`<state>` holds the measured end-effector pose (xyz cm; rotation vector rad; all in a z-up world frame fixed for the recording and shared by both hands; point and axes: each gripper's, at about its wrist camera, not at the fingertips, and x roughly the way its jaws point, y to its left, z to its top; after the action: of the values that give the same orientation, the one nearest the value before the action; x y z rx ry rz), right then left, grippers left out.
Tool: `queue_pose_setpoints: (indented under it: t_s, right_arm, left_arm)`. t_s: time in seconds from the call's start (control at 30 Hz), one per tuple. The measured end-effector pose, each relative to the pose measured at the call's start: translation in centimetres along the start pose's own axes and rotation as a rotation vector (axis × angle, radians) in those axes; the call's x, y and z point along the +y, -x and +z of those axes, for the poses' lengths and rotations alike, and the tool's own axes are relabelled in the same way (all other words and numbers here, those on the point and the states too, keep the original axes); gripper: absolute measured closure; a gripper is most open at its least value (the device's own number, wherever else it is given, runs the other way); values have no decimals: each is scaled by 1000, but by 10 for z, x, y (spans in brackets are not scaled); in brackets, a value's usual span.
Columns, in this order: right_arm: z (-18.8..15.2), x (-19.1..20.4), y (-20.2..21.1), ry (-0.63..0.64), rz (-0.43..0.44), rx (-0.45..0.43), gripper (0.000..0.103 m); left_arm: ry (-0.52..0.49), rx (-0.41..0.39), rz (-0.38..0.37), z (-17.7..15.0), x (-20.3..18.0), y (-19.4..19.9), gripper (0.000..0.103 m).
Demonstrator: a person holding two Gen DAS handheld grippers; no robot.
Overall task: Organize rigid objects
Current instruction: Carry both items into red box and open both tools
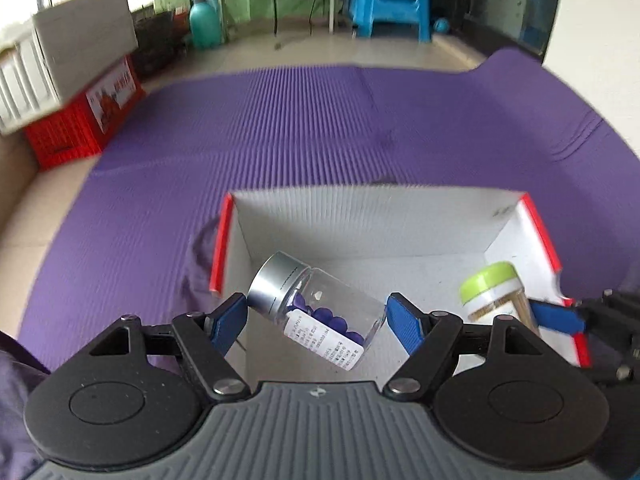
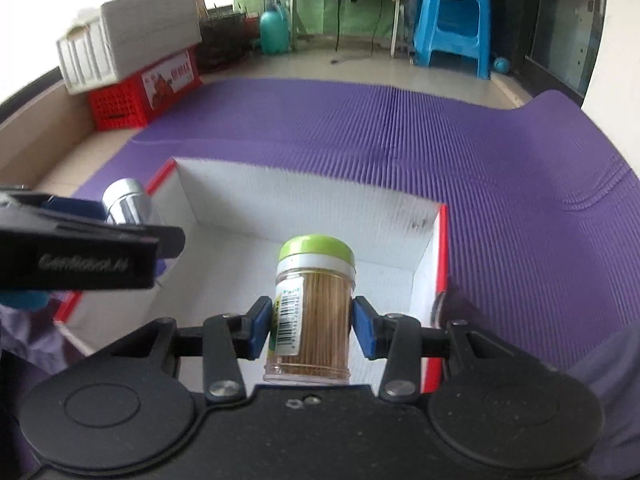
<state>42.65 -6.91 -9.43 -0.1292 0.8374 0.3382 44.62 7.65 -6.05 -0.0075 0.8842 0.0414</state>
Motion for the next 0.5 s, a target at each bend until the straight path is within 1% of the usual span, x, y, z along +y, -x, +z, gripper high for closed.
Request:
queue_pose_setpoints:
  t_s: [0.13, 0.23, 0.37, 0.43, 0.5]
  right_arm:
    - [-4, 7, -29, 35, -18, 45, 60]
    - [-6, 9, -43, 45, -10, 82, 60]
    - [-8, 9, -60, 57, -11, 154, 60]
    - [-10, 9, -66, 47, -17, 181, 60]
    - [-12, 7, -71, 37, -17, 215, 60]
  left_arm:
    - [-25, 71, 0, 0, -7, -36, 26]
    - [-35, 124, 1, -3, -10, -57, 26]
    - [-52, 168, -5, -6, -14, -74, 26]
    - [-84, 179, -5, -5, -18, -81, 26]
    - [-110, 213, -14, -6, -21, -87, 26]
